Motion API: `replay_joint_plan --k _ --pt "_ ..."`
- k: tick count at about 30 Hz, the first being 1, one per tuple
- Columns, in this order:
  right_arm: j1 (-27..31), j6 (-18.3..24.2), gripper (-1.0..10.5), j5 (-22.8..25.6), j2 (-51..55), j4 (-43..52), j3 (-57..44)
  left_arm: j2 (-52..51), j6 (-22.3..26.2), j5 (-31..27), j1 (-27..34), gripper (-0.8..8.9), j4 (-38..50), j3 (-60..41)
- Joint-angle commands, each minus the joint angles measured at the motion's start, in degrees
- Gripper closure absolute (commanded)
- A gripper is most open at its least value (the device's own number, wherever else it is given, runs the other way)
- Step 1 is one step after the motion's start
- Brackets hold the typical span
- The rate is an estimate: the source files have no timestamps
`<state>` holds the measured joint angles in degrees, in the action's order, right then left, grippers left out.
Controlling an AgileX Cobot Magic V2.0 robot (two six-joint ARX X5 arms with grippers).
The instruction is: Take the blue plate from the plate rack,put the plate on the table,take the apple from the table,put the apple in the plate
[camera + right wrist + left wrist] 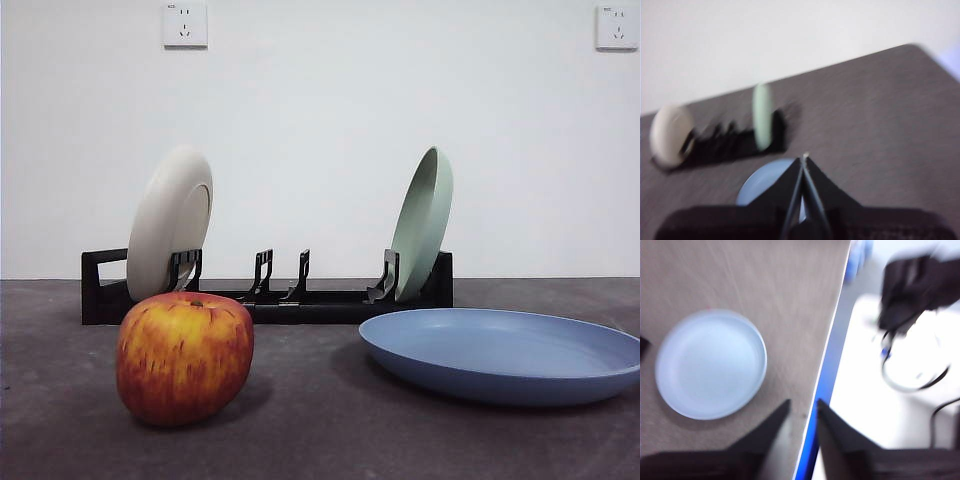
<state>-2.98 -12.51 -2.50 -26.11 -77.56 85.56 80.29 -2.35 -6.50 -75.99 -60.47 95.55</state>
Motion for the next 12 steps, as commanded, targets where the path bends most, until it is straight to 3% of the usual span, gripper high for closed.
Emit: replay_joint_plan --k 1,8,12 --pt "0.0 3.7 9.5 -7.0 -2.0 -1.2 -2.2 -6.3 -3.3 -1.0 -0.2 8.22 -0.7 -0.2" --pt "0.0 5.2 9.5 -16.9 -10.3 4.4 -4.1 -16.5 -11.3 -17.8 -0.2 8.22 -15.5 -0.5" --pt "-0.1 5.2 9.5 -25.3 -16.1 9.5 -4.1 -20.3 -13.7 -16.1 -0.2 8.22 -15.4 -0.7"
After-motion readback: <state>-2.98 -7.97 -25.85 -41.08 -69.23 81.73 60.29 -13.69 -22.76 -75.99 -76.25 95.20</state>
